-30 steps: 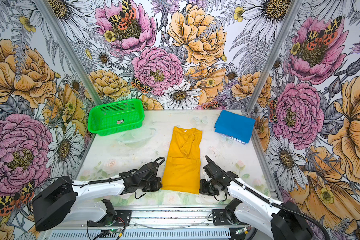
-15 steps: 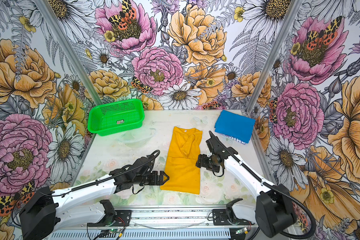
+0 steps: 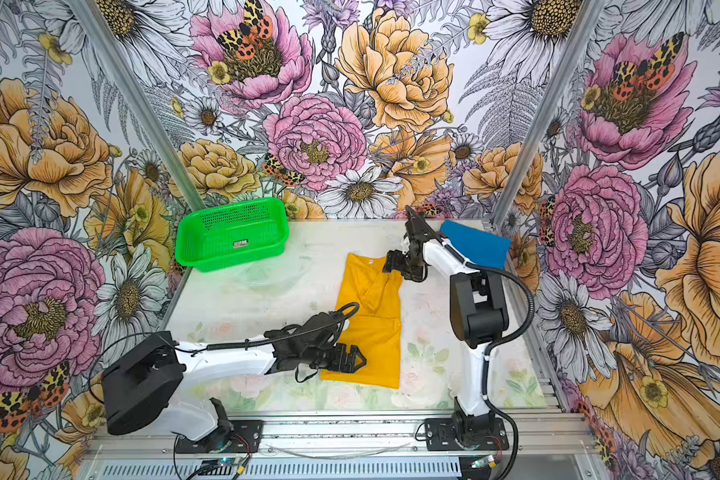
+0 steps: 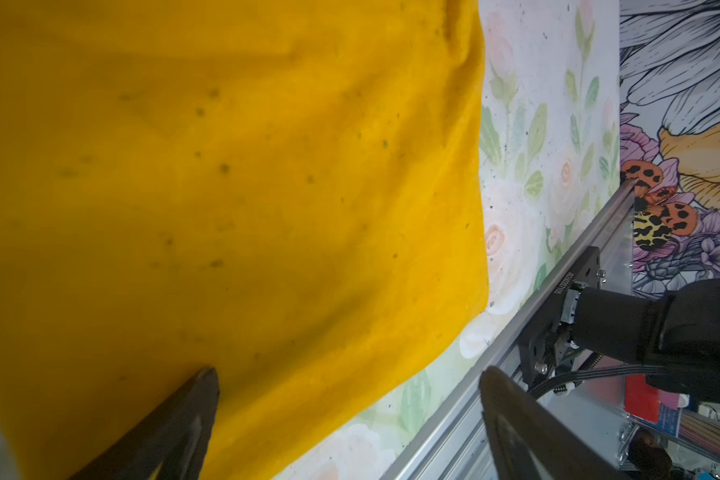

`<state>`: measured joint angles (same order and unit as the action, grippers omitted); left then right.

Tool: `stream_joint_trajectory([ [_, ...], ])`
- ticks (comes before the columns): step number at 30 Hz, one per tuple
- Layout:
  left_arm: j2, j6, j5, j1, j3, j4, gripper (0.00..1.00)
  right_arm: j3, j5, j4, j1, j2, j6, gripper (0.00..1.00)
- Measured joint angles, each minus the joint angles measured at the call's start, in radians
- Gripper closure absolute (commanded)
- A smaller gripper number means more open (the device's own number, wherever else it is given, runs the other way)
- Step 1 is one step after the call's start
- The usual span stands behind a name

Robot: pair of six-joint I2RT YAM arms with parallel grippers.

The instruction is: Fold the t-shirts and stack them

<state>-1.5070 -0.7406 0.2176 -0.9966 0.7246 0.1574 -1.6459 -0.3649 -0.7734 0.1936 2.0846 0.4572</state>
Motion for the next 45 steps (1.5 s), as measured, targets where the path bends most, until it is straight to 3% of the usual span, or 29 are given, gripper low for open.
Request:
stream_joint_trajectory([
  [7,-0.06,0.007,0.0,-0.029,0.023,-0.027,0.01,-0.18,-0.041,-0.01,-0.01,0.195,0.006,0.15],
  [10,-0.062,0.006,0.0,-0.037,0.023,-0.033,0.01,-0.247,-0.04,-0.018,-0.014,0.23,0.027,0.08],
  [17,-0.058,-0.005,-0.011,-0.07,-0.002,-0.077,0.01,-0.432,-0.032,-0.066,-0.016,0.338,0.047,0.08],
  [26,0.006,0.01,-0.028,-0.073,0.017,0.047,0.01,-0.513,-0.03,-0.092,-0.019,0.331,0.011,0.05],
  [29,0.072,0.026,-0.031,-0.053,0.021,0.093,0.01,-0.438,-0.016,-0.087,-0.019,0.219,-0.013,0.04],
  [35,0.194,0.05,-0.03,0.048,-0.002,0.134,0.01,-0.158,0.012,-0.067,-0.015,-0.164,-0.042,0.01],
  [45,0.327,0.058,-0.029,0.219,-0.154,0.21,0.04,0.522,0.075,-0.019,0.114,-0.682,-0.015,0.06],
])
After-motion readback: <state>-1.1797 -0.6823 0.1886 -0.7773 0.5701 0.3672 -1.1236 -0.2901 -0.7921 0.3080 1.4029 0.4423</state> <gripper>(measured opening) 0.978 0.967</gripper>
